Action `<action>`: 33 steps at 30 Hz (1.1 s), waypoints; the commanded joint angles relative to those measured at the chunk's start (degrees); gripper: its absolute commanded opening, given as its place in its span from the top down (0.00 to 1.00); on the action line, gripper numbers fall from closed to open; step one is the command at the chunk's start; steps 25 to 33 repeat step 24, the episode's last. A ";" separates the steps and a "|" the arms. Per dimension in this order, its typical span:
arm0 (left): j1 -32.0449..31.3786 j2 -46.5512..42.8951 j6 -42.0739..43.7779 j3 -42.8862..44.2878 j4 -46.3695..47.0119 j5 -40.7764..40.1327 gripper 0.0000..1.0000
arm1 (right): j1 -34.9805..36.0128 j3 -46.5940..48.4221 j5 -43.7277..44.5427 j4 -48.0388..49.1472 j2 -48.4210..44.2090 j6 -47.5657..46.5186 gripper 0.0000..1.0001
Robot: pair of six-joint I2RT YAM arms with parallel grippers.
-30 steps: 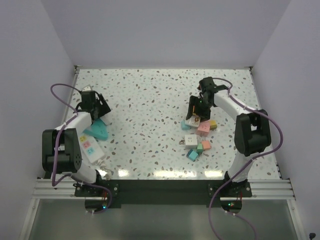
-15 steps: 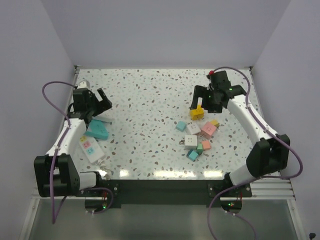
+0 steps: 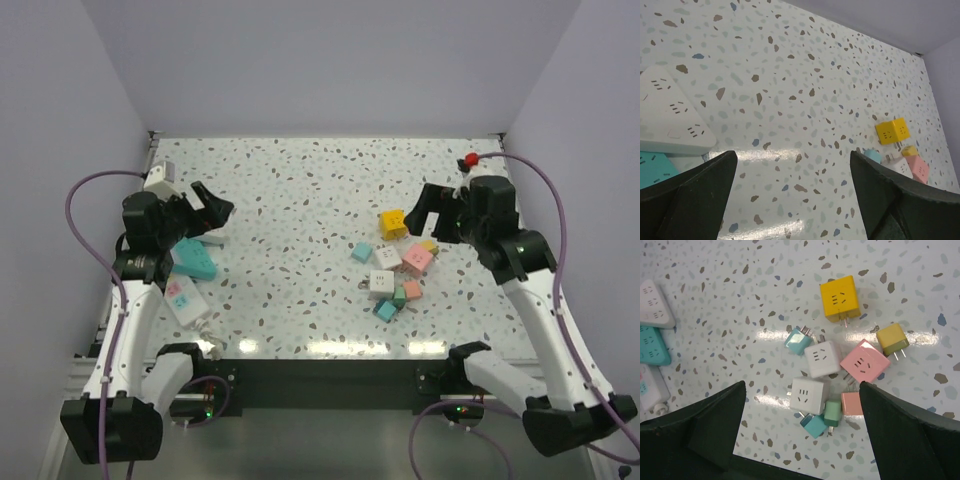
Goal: Pull the plug off the socket
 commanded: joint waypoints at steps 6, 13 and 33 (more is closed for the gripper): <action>0.08 -3.00 0.33 -0.62 -1.43 7.27 0.00 | -0.22 -7.15 2.24 -3.50 -19.96 4.46 0.01; -1.15 -0.19 -0.29 2.46 -0.46 9.90 0.00 | -0.22 -7.07 5.05 -10.18 -28.76 4.99 0.01; -1.68 -0.71 0.23 2.46 0.07 12.11 0.00 | -0.22 -2.50 10.21 -11.33 -26.13 2.87 0.02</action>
